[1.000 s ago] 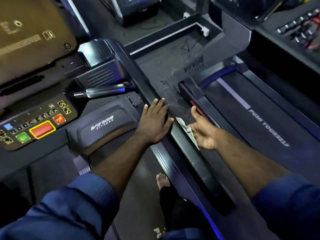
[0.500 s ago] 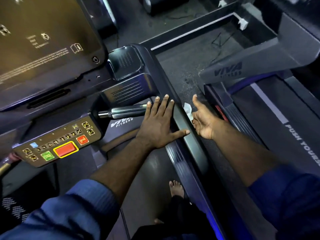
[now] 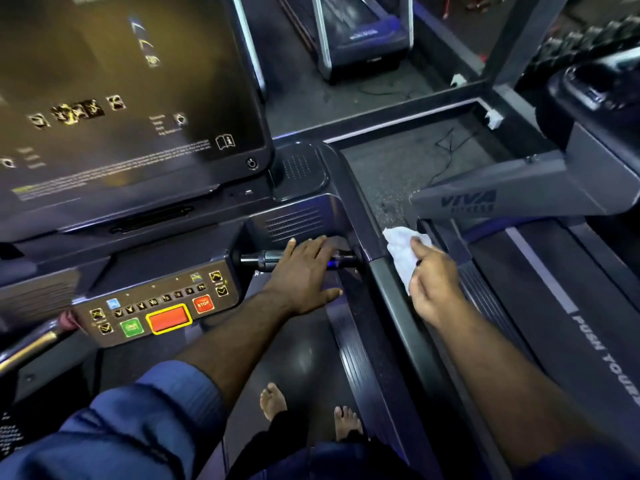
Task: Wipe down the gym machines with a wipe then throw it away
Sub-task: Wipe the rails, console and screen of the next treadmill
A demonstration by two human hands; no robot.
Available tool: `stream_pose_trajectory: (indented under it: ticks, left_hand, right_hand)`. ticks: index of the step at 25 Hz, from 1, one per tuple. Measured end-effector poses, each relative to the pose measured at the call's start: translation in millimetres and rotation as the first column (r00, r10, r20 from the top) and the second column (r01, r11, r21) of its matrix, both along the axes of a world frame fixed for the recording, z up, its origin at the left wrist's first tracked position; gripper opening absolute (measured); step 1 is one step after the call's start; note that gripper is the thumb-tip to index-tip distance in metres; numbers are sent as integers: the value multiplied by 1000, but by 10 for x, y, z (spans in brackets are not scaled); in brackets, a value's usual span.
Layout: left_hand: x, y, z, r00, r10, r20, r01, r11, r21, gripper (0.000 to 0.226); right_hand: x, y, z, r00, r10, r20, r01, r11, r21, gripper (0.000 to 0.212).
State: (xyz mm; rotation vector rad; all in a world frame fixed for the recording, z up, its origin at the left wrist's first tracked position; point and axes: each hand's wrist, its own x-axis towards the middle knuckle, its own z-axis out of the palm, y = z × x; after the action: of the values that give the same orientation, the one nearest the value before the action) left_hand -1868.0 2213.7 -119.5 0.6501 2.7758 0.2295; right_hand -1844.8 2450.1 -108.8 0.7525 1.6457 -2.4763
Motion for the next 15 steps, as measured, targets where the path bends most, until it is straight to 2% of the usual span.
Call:
stream_pose_trajectory:
  ticks: [3, 5, 7, 9, 11, 15]
  left_hand:
    - [-199, -342, 107, 1000, 11, 5, -11, 1000, -23, 70]
    - [-318, -615, 184, 1000, 9, 27, -7, 996, -89, 58]
    - [-401, -867, 223, 999, -35, 15, 37, 985, -169, 47]
    - [-448, -1084, 232, 995, -93, -21, 87, 979, -187, 41]
    - [-476, -1253, 240, 989, -148, -9, 146, 981, -126, 42]
    - [-547, -1646, 139, 969, -247, 6, 245, 965, 95, 47]
  right_hand:
    - [-13, -260, 44, 993, -54, -107, 57, 998, 27, 32]
    - [-9, -608, -9, 985, 16, -173, -5, 998, 64, 36]
    - [-11, -919, -41, 987, 25, -160, -22, 1000, 22, 39]
    - [-10, -1151, -10, 991, -24, -129, 19, 999, -32, 46]
    - [-34, -1288, 37, 993, -40, -109, 35, 999, -42, 46]
    - [-106, -1509, 111, 991, -86, -100, 87, 996, 11, 37]
